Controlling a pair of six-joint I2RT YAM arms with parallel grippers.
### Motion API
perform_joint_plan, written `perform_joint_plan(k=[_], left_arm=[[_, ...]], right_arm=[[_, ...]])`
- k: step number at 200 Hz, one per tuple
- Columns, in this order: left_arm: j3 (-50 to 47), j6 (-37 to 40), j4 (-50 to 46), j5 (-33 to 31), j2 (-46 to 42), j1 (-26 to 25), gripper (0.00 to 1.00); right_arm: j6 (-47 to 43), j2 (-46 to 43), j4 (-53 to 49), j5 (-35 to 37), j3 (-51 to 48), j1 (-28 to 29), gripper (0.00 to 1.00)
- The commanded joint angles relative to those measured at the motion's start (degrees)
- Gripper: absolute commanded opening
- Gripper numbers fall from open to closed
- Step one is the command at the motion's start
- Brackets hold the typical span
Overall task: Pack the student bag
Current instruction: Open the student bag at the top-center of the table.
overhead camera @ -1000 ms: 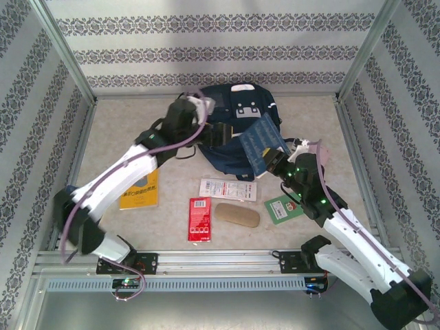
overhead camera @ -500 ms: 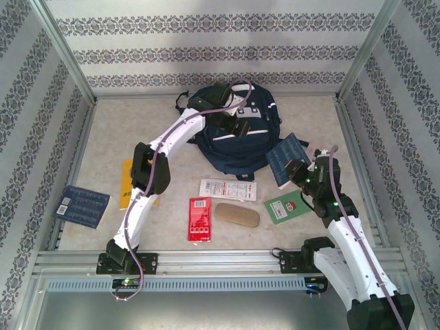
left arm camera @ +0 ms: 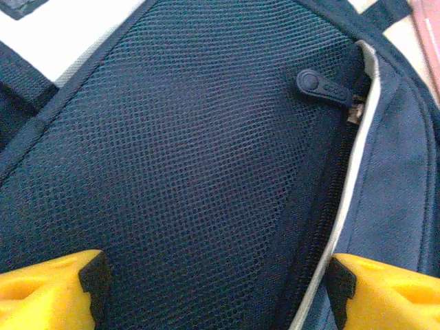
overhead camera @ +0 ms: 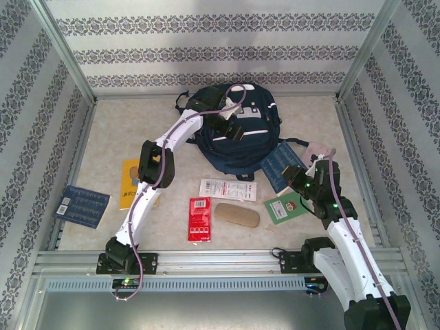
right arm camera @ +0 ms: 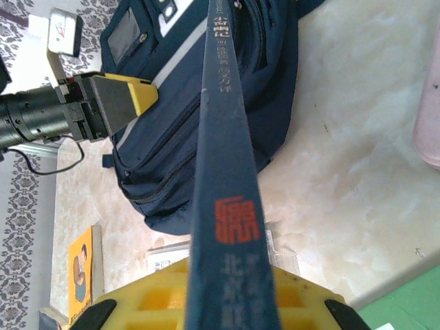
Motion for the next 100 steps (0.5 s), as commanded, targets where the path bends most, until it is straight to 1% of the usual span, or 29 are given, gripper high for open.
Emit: perform_joint_plan(k=[1, 16, 38, 52, 78, 100], left_arm=[[2.5, 0.9, 0.7, 6.7, 1.0, 0.0, 0.82], [2.4, -0.1, 0.6, 11.8, 1.1, 0.0, 0.77], [2.0, -0.7, -0.4, 15.9, 1.3, 0.0, 0.64], [1.2, -0.6, -1.0, 16.8, 1.3, -0.2, 0.56], [-0.7, -0.3, -0.9, 18.1, 1.3, -0.2, 0.45], [-1.1, -0.6, -1.1, 17.8, 1.8, -0.3, 0.38]], right_arm=[[0.0, 0.0, 1.0, -1.6, -0.4, -0.8, 0.0], [-0.1, 0.1, 0.9, -1.5, -0.4, -0.9, 0.0], [0.2, 0.1, 0.9, -0.6, -0.5, -1.2, 0.0], [0.5, 0.3, 1.1, -0.4, -0.6, -1.2, 0.0], [1.3, 0.4, 1.4, -0.3, -1.4, -1.3, 0.0], [2.1, 0.4, 1.8, -0.8, -2.1, -1.4, 0.0]])
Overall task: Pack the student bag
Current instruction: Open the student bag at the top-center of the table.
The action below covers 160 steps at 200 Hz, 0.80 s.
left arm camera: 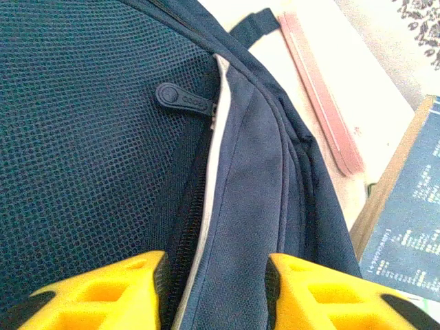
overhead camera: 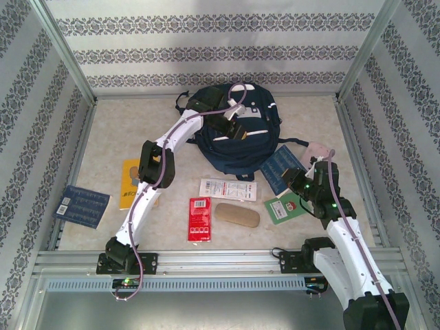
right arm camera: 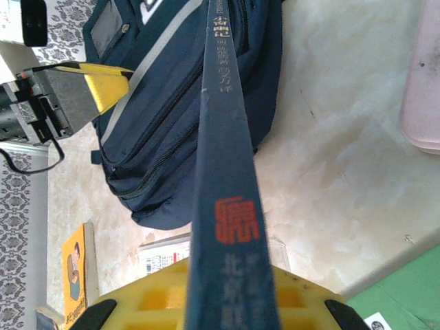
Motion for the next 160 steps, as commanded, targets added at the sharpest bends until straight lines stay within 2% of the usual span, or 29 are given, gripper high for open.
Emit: perform_joint_plan(k=[1, 45, 91, 102, 125, 138, 160], left_arm=[[-0.9, 0.1, -1.0, 2.6, 1.7, -0.3, 0.37], [-1.0, 0.8, -0.9, 1.7, 2.1, -0.9, 0.22], [-1.0, 0.2, 0.1, 3.4, 3.3, -1.2, 0.35], [-1.0, 0.0, 0.2, 3.6, 3.8, -1.2, 0.35], [-0.9, 0.3, 0.4, 1.0, 4.2, -1.2, 0.17], [-0.1, 0.1, 0.4, -1.5, 4.1, -1.2, 0.0], [1.1, -2.3, 1.8, -8.3, 2.1, -1.2, 0.0]], right_arm=[[1.5, -0.3, 2.0, -0.5, -0.8, -0.7, 0.0], [1.8, -0.6, 1.8, -0.4, -1.2, -0.8, 0.0], [1.7, -0.6, 1.3, -0.1, -1.1, -1.1, 0.0], [1.8, -0.6, 1.2, 0.0, -1.1, -1.2, 0.0], [2.1, -0.5, 1.5, -0.1, -1.0, -1.3, 0.0], [2.0, -0.5, 1.4, -0.2, -0.9, -1.4, 0.0], [1.5, -0.5, 1.4, -0.3, -0.7, -1.4, 0.0]])
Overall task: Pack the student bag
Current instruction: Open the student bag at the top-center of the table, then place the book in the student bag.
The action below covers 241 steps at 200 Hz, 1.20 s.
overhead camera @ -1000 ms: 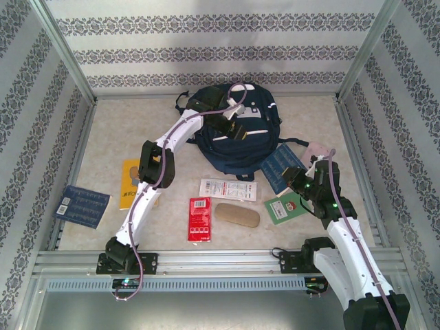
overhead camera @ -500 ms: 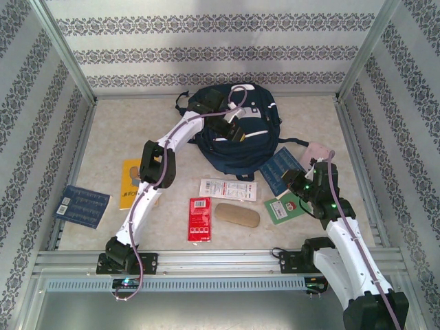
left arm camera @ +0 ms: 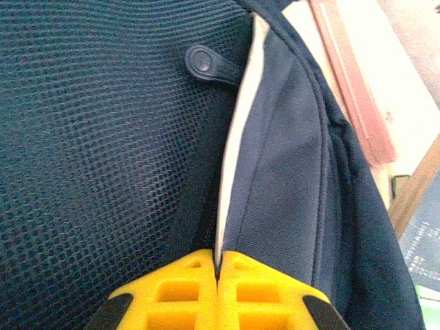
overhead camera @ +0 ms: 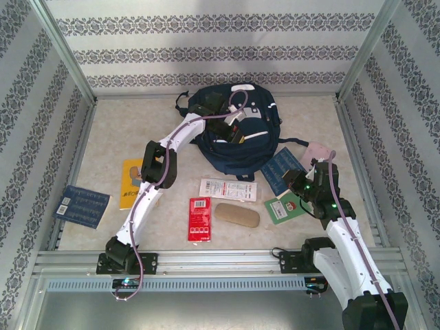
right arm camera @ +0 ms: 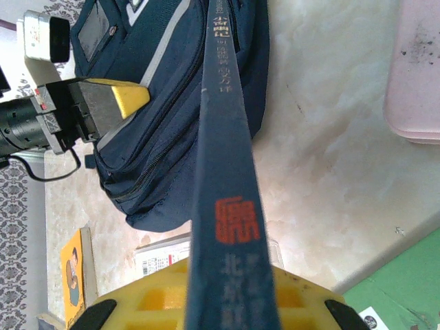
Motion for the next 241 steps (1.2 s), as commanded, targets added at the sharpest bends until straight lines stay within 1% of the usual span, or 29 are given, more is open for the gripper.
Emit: perform_joint_plan(k=[1, 34, 59, 86, 106, 146, 168, 188, 196, 216, 241], left_arm=[[1.5, -2.0, 1.2, -7.0, -1.0, -0.7, 0.0], [-3.5, -8.4, 9.5, -15.6, -10.0, -0.3, 0.0], [-8.5, -12.5, 14.6, -18.9, -16.4, 0.3, 0.0], [-11.3, -16.3, 16.7, -19.5, -20.8, 1.2, 0.0], [-13.4, -18.4, 18.4, -19.5, -24.0, 1.9, 0.0], [-13.2, -21.3, 18.2, -19.7, -27.5, 3.3, 0.0], [-11.7, -22.3, 17.4, -21.0, -28.9, 3.9, 0.0], [-9.8, -22.8, 16.3, -22.0, -29.3, 4.4, 0.0], [-8.9, -23.1, 15.8, -21.9, -29.2, 4.5, 0.0], [-7.6, -23.9, 15.3, -21.4, -29.1, 4.8, 0.0], [-6.0, -25.6, 15.0, -21.3, -29.0, 4.9, 0.0]], right_arm=[[0.2, -0.4, 1.4, -0.3, 0.0, -0.6, 0.0], [-0.3, 1.8, 1.3, 1.1, 0.9, -0.6, 0.0], [0.5, 6.1, 4.6, -0.5, 2.3, -0.7, 0.0], [-0.1, 12.9, 7.7, -4.8, 5.5, -0.5, 0.0], [-0.8, 15.1, 7.9, -5.2, 7.8, -0.2, 0.0], [-3.6, 15.2, 5.4, -3.9, 12.4, 0.0, 0.0], [-5.6, 15.0, 0.2, -1.4, 16.0, 0.1, 0.0], [-6.7, 11.4, -4.2, 2.8, 18.5, 1.7, 0.0], [-6.2, 9.7, -4.6, 3.1, 19.1, 2.1, 0.0], [-2.8, 8.2, -2.8, -1.1, 20.0, 2.4, 0.0], [2.4, 12.2, 1.3, -9.0, 21.4, 3.2, 0.0]])
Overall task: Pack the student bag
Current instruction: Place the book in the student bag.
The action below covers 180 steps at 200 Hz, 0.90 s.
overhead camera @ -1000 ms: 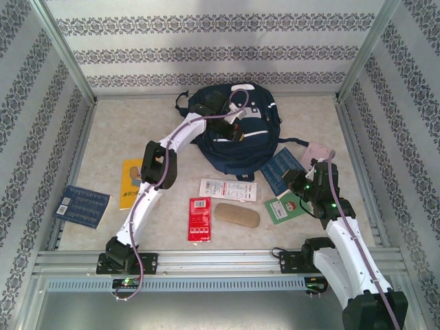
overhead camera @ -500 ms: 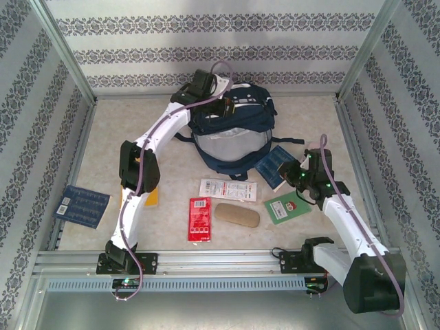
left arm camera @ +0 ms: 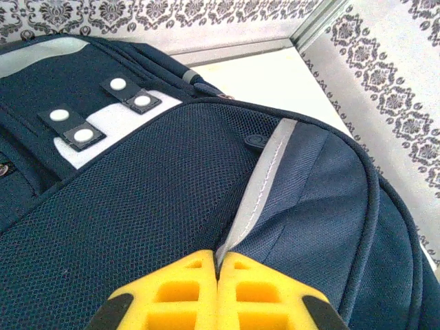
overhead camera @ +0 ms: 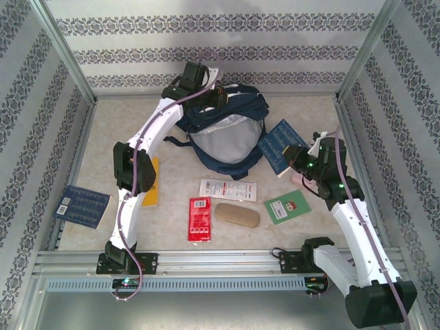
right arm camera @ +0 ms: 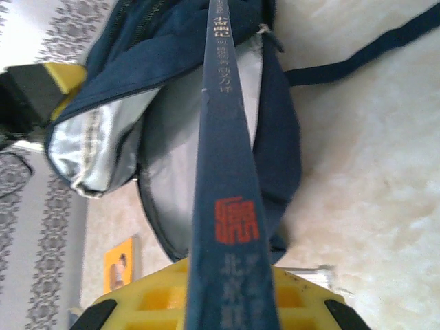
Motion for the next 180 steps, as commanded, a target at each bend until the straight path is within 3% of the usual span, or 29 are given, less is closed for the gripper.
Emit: perform_joint_plan(k=[1, 40, 72, 111, 180], left_arm=[[5.1, -3.7, 3.2, -0.5, -5.2, 1.3, 0.0], [8.6, -5.1, 1.6, -2.6, -5.4, 2.1, 0.0], [9.8, -5.8, 0.7, -2.3, -5.8, 2.4, 0.0], [7.1, -7.3, 2.5, 3.5, -6.4, 2.4, 0.0], [7.0, -6.5, 4.8, 7.7, -6.4, 2.4, 0.0]], right_arm=[[5.2, 3.3, 4.6, -7.4, 2.3, 1.1, 0.0], [14.6, 11.2, 18.4, -13.7, 2.0, 4.3, 0.0], [12.9, 18.1, 18.5, -12.3, 7.8, 6.3, 0.0], [14.7, 29.4, 21.9, -10.3, 14.8, 8.1, 0.0], [20.5, 53.7, 30.9, -4.1, 27.0, 12.4, 0.0]])
